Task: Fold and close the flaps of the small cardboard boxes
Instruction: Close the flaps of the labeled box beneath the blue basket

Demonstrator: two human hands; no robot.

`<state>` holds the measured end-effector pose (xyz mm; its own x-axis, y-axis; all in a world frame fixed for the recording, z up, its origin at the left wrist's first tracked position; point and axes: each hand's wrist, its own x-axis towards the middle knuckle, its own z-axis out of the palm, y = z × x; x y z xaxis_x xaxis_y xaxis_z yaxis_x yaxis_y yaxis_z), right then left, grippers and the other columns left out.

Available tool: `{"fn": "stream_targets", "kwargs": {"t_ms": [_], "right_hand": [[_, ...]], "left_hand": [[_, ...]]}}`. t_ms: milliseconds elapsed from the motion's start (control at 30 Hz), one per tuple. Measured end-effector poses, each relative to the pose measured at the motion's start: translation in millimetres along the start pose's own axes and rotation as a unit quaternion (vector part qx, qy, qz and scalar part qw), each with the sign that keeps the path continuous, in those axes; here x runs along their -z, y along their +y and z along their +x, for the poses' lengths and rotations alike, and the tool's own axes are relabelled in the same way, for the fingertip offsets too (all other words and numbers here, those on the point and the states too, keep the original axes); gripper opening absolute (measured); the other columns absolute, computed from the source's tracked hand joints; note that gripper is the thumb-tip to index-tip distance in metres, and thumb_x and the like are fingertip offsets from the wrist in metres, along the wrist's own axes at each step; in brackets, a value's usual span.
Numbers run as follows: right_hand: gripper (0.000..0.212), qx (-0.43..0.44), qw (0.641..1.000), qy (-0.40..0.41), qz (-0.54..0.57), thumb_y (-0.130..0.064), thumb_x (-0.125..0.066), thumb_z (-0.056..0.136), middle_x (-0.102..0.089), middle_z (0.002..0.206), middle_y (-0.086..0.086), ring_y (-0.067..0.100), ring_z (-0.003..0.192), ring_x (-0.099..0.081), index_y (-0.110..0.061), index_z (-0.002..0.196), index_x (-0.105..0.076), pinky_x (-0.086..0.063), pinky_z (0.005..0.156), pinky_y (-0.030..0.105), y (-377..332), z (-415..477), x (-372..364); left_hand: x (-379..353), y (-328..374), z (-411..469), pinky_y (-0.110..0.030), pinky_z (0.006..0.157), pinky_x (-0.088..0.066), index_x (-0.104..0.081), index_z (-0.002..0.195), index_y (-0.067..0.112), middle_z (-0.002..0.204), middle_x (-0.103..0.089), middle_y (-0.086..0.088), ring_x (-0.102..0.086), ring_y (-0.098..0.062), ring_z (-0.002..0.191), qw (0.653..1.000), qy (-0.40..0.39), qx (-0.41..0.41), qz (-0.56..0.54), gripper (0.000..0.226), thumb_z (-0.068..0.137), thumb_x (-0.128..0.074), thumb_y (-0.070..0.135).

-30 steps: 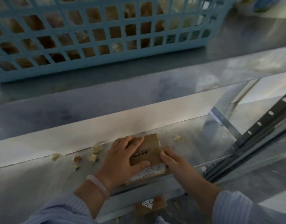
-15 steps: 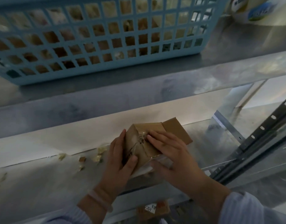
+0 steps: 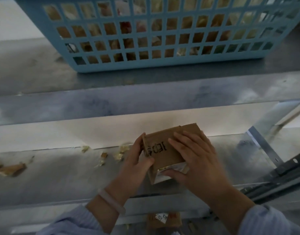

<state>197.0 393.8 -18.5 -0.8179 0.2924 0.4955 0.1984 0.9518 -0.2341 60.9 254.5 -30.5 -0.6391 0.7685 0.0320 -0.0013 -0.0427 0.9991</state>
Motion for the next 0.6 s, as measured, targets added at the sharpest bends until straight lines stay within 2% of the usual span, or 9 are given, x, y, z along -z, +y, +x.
{"fn": "stream_targets", "kwargs": {"t_ms": [67,133,200,233,300,333,400,500,600], "right_hand": [[0.075,0.005,1.0,-0.014,-0.017,-0.075,-0.047,0.075,-0.056,0.137,-0.006,0.013,0.131,-0.045,-0.023,0.127,-0.061,-0.027,0.114,0.043,-4.3,-0.7,-4.9],[0.072,0.011,1.0,-0.014,-0.009,-0.074,-0.05,0.075,-0.056,0.136,-0.006,0.012,0.131,-0.045,-0.023,0.124,-0.062,-0.028,0.115,0.039,-8.0,1.3,-9.4],[0.071,-0.004,1.0,-0.019,0.008,-0.071,-0.059,0.07,-0.058,0.133,-0.005,0.011,0.129,-0.044,-0.023,0.122,-0.061,-0.036,0.111,0.039,-9.4,0.9,-15.7],[0.07,-0.007,0.999,-0.031,0.015,-0.069,-0.061,0.068,-0.059,0.132,-0.005,0.01,0.128,-0.043,-0.023,0.121,-0.06,-0.04,0.107,0.041,-9.8,-1.1,-20.2],[0.061,0.015,0.998,-0.055,0.031,-0.067,-0.06,0.073,-0.058,0.133,-0.007,0.01,0.131,-0.042,-0.025,0.117,-0.061,-0.042,0.107,0.044,-9.5,-9.3,-31.8],[0.055,0.026,0.997,-0.057,0.041,-0.065,-0.059,0.076,-0.057,0.135,-0.008,0.01,0.132,-0.043,-0.026,0.115,-0.063,-0.039,0.108,0.044,-8.6,-13.7,-37.3],[0.052,0.031,0.997,-0.052,0.052,-0.062,-0.061,0.078,-0.056,0.136,-0.008,0.012,0.132,-0.045,-0.025,0.113,-0.066,-0.035,0.11,0.041,-7.9,-17.3,-44.0],[0.053,0.033,0.997,-0.05,0.042,-0.061,-0.061,0.076,-0.058,0.134,-0.006,0.012,0.131,-0.046,-0.023,0.113,-0.066,-0.033,0.111,0.039,-7.3,-11.5,-46.0],[0.054,0.037,0.997,-0.044,0.044,-0.061,-0.061,0.077,-0.059,0.134,-0.004,0.014,0.13,-0.048,-0.021,0.112,-0.068,-0.035,0.11,0.039,-5.8,-8.6,-48.2]], "left_hand": [[8.5,-6.1,-3.0,-0.024,0.083,-0.051,-0.038,0.128,0.044,0.131,-0.052,-0.002,-0.051,-0.015,0.12,1.0,-0.003,0.014,0.005,0.063,0.072,-0.055,0.021],[16.4,-10.4,-6.8,-0.026,0.083,-0.051,-0.037,0.132,0.042,0.134,-0.048,-0.005,-0.049,-0.019,0.123,1.0,-0.001,0.014,0.017,0.063,0.077,-0.052,0.016],[25.8,-12.6,-8.3,-0.023,0.083,-0.052,-0.042,0.129,0.044,0.135,-0.045,0.001,-0.047,-0.014,0.124,0.996,0.023,-0.007,0.08,0.056,0.078,-0.059,0.026],[32.0,-12.2,-7.9,-0.02,0.083,-0.052,-0.045,0.123,0.046,0.133,-0.043,0.009,-0.044,-0.007,0.124,0.988,0.035,-0.021,0.151,0.053,0.075,-0.064,0.038],[43.6,-12.0,-6.5,-0.02,0.088,-0.051,-0.048,0.117,0.046,0.128,-0.037,0.022,-0.04,0.006,0.12,0.959,0.019,-0.033,0.281,0.059,0.063,-0.066,0.062],[47.4,-12.3,-5.9,-0.023,0.091,-0.051,-0.048,0.119,0.045,0.126,-0.037,0.024,-0.04,0.009,0.118,0.951,0.0,-0.026,0.308,0.065,0.061,-0.065,0.067],[52.3,-11.4,-5.4,-0.031,0.094,-0.05,-0.047,0.128,0.041,0.123,-0.043,0.022,-0.043,0.007,0.116,0.945,-0.018,-0.016,0.326,0.073,0.062,-0.062,0.07],[55.7,-8.0,-3.1,-0.027,0.1,-0.044,-0.049,0.134,0.034,0.124,-0.046,0.021,-0.042,0.005,0.116,0.922,-0.015,-0.025,0.386,0.076,0.068,-0.05,0.071],[53.8,-8.1,-3.1,-0.023,0.106,-0.036,-0.059,0.127,0.031,0.127,-0.049,0.018,-0.041,0.001,0.121,0.898,0.005,-0.075,0.433,0.065,0.076,-0.045,0.066]]}}
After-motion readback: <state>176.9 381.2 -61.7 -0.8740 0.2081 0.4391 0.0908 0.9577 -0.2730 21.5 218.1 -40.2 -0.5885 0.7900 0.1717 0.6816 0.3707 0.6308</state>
